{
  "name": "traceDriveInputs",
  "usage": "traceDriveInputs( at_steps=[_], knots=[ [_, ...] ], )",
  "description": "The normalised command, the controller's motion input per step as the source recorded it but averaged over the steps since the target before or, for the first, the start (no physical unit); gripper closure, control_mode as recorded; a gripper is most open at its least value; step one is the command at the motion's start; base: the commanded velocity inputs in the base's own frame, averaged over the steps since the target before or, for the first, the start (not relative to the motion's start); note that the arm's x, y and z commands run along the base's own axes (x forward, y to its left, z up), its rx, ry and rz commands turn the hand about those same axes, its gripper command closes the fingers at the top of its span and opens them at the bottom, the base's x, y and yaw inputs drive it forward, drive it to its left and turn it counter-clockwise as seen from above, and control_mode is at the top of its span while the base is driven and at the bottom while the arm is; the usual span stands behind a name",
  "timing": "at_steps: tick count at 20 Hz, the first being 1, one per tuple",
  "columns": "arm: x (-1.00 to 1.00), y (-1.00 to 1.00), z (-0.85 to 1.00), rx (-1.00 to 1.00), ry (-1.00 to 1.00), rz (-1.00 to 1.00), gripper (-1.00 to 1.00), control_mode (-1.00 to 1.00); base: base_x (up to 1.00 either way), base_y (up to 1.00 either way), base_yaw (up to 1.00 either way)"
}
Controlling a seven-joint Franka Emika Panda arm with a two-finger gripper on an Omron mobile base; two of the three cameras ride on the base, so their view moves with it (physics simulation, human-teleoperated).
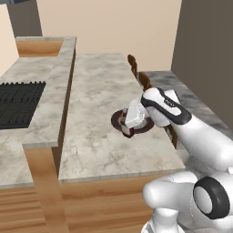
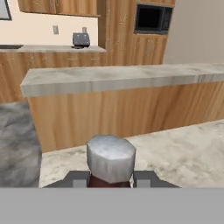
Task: Move the hot dog bun to the plate on the dining table and place the condiment next to that plate. Then navigate to the fridge and take the sausage and place it on the plate as well.
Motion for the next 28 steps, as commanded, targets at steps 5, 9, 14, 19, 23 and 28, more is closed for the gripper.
traceDriveInputs(
  at_steps=[5, 9, 14, 19, 23, 28],
  knots=[
    [0.39, 0.05, -0.25, 0.03, -0.07, 0.21, 1.0, -1.0, 0.0, 0.0, 0.0],
    [0.25, 0.04, -0.27, 0.0, 0.0, 0.08, 1.0, -1.0, 0.0, 0.0, 0.0],
    [0.27, 0.11, -0.24, 0.01, 0.0, 0.05, 1.0, -1.0, 0.0, 0.0, 0.0],
    [0.22, 0.09, -0.27, 0.01, 0.0, 0.03, 1.0, -1.0, 0.0, 0.0, 0.0],
    [0.31, 0.06, -0.18, 0.0, -0.01, 0.0, 1.0, -1.0, 0.0, 0.0, 0.0],
    [0.35, 0.0, -0.2, 0.0, 0.0, 0.0, 1.0, -1.0, 0.0, 0.0, 0.0]
  ],
)
